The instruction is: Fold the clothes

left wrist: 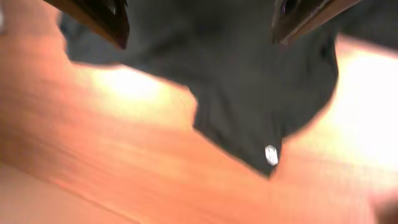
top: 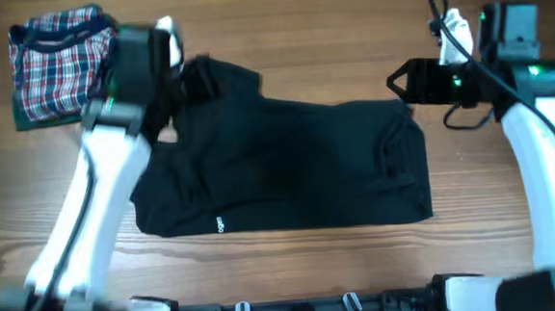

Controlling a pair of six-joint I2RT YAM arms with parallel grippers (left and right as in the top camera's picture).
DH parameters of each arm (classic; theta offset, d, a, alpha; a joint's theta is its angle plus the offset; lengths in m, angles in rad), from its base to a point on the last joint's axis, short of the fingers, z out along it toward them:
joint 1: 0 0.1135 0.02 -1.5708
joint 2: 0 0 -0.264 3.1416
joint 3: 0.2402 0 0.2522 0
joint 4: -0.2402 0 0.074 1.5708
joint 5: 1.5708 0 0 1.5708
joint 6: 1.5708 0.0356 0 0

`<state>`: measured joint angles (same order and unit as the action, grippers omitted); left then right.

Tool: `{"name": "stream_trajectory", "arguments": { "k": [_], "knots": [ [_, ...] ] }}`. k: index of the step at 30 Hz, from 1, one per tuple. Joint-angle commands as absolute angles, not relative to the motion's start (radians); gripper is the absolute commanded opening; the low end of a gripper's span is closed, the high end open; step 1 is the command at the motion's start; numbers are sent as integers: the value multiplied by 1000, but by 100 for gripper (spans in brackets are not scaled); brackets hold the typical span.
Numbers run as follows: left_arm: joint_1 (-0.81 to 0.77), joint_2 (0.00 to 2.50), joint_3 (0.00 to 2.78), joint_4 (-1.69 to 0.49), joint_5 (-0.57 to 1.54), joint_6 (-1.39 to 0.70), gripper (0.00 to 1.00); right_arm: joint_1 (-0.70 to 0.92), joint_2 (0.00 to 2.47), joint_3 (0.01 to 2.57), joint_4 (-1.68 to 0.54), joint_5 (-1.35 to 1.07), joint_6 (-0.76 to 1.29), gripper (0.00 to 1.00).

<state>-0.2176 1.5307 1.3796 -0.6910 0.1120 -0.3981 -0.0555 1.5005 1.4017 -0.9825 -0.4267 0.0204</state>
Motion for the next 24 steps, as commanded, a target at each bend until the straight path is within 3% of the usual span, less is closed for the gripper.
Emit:
{"name": "stream_trajectory", "arguments": {
  "k": [1, 9, 24],
  "knots": [
    [-218, 1750, 1519, -625, -44, -234, 81, -55, 1554, 1420, -1000, -446, -27, 69],
    [-184, 2038, 1525, -330, -99, -115, 81, -55, 1554, 1418, -1041, -421, -53, 72],
    [-160, 2255, 1525, -142, 15, -86, 73, -55, 1554, 1418, -1053, -393, -49, 72]
  ]
}}
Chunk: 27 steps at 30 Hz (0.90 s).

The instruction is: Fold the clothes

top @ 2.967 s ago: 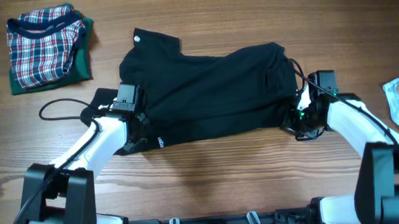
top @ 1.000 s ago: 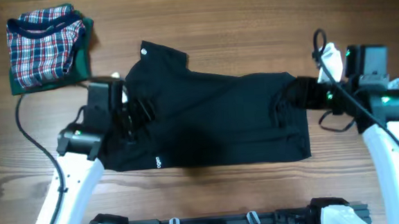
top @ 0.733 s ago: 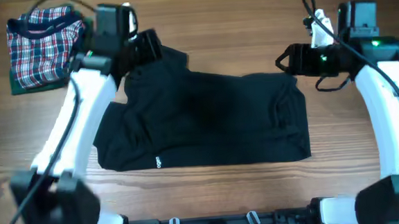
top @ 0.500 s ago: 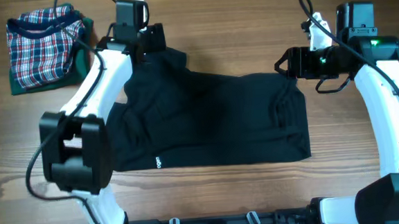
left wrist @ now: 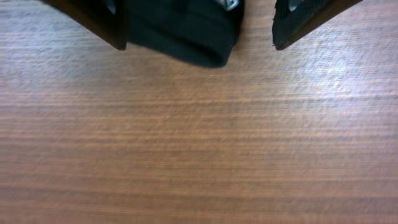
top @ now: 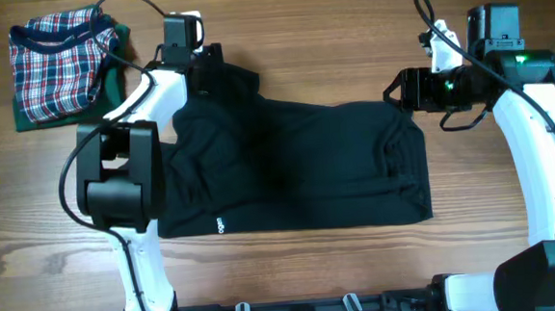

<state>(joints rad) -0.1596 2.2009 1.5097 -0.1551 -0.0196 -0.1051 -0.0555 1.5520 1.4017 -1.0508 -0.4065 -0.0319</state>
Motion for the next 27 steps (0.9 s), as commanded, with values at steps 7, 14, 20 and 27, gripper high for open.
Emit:
{"name": "stream_trajectory", "arguments": {
  "k": [7, 14, 20, 27],
  "knots": [
    [-162, 2284, 1525, -137, 22, -95, 48, -55, 1554, 1418, -1053, -392, -49, 72],
    [-177, 2217, 1525, -200, 29, -147, 4, -56, 1557, 1399, -1044, -318, 4, 70],
    [-181, 1965, 1525, -361, 22, -218, 4, -55, 1697, 1392, -1032, -310, 7, 71],
    [-220, 1893, 1525, -456, 22, -218, 4, -56, 1910, 1392, -908, -310, 30, 71]
  ]
}}
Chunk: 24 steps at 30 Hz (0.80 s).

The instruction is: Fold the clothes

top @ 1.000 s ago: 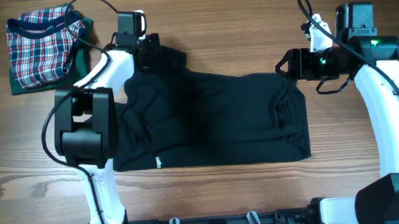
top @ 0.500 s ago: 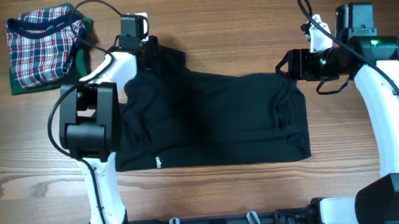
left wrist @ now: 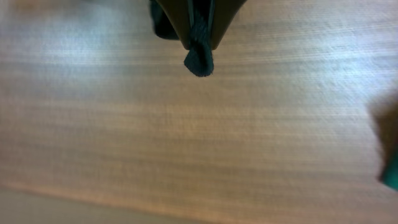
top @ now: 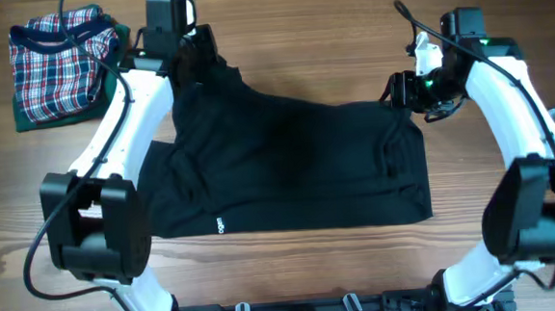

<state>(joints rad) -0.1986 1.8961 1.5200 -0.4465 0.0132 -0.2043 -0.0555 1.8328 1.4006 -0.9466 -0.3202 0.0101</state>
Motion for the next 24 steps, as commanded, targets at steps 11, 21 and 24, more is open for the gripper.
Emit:
{"name": "stream_trajectory", "arguments": {
  "k": [11, 21, 24],
  "knots": [
    [-239, 1893, 1525, -462, 7, -217, 4, -59, 2022, 1392, -773, -81, 212, 70],
    [-239, 1893, 1525, -484, 6, -217, 4, -59, 2074, 1392, -761, -102, 217, 61],
    [-239, 1893, 1525, -484, 6, -217, 4, -59, 2087, 1392, -754, -105, 216, 60]
  ]
}}
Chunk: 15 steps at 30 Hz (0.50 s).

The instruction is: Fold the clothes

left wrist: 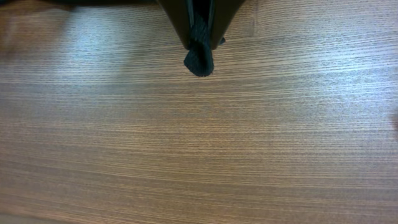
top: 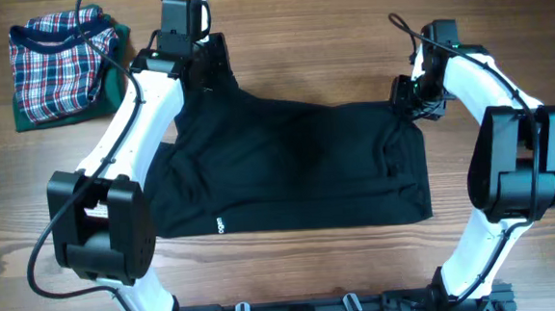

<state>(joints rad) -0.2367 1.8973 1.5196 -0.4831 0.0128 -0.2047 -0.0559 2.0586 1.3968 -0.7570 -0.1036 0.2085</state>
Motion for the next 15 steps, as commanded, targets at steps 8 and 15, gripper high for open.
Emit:
{"name": "stream_trajectory", "arguments": {
  "k": [8, 15],
  "knots": [
    [-239, 1893, 1525, -490, 6, -218, 4, -59, 2085, 1397, -740, -131, 213, 4],
    [-239, 1892, 1525, -569, 6, -218, 4, -60, 2073, 1598, -976, -131, 150, 4]
  ]
}}
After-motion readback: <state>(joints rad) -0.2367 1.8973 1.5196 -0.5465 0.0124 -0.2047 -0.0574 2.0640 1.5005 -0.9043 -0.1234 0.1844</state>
